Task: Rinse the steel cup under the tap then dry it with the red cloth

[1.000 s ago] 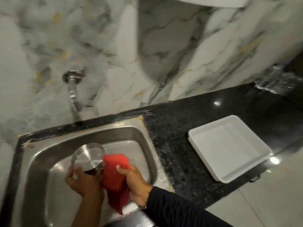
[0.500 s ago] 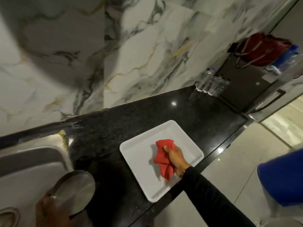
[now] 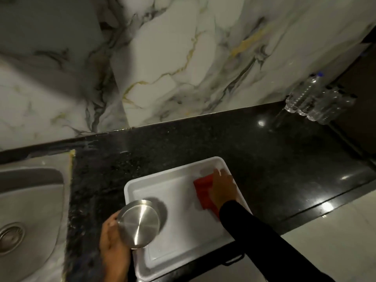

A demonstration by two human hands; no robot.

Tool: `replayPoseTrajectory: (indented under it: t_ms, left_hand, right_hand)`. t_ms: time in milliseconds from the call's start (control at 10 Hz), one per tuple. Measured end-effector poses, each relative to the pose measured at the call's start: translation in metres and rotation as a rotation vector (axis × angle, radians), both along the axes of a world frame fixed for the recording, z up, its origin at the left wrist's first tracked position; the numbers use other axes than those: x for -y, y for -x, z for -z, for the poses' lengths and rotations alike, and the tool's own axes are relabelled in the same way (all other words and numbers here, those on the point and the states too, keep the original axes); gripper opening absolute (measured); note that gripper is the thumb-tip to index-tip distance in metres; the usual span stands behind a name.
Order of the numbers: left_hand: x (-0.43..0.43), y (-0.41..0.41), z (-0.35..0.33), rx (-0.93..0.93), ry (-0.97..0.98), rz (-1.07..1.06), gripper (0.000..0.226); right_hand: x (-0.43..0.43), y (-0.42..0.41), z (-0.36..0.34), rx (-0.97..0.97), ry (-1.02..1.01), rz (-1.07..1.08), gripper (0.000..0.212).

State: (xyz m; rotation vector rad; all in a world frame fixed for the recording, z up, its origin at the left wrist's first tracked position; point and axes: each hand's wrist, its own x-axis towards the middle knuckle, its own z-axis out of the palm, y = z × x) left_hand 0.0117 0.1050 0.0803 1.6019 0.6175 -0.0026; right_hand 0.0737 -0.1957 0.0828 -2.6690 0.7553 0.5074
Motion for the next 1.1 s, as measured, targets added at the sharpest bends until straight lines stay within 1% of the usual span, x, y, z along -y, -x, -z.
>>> replayPoseTrajectory:
  t_ms: [100, 200, 300, 400, 500, 700, 800, 1000, 1100]
  left_hand:
    - [0.022, 0.004, 0.006, 0.015, -0.027, -0.026, 0.035]
    - [0.046, 0.003, 0.021, -0.004, -0.038, -0.050, 0.028]
    - [0.060, -0.005, 0.031, -0.030, -0.051, -0.029, 0.022]
    - [0.074, -0.021, 0.042, -0.103, -0.024, 0.006, 0.029]
    - [0.077, -0.029, 0.047, -0.151, -0.008, 0.038, 0.035]
    - [0.080, -0.032, 0.057, -0.255, 0.031, 0.061, 0.037]
    - [0.079, -0.031, 0.062, -0.295, 0.030, 0.061, 0.038]
    - [0.076, -0.030, 0.068, -0.349, 0.028, 0.040, 0.036]
    - [0.070, -0.028, 0.065, -0.324, -0.032, 0.078, 0.033]
  right_hand:
    - [-0.017, 0.011, 0.005, 0.089, -0.063, -0.038, 0.054]
    - [-0.052, 0.037, 0.012, 0.048, -0.883, 0.210, 0.024]
    - [-0.067, 0.048, 0.019, 0.003, -1.140, 0.327, 0.016]
    - [-0.073, 0.047, 0.037, 0.142, -1.106, 0.378, 0.019]
    - [-0.069, 0.043, 0.046, 0.200, -1.084, 0.420, 0.020]
    - [-0.065, 0.042, 0.062, 0.149, -1.023, 0.409, 0.033]
    - [-0.067, 0.043, 0.076, 0.158, -0.958, 0.377, 0.022]
    - [-0.070, 0.037, 0.079, 0.128, -0.882, 0.296, 0.020]
    - [-0.070, 0.036, 0.072, 0.172, -0.777, 0.275, 0.020]
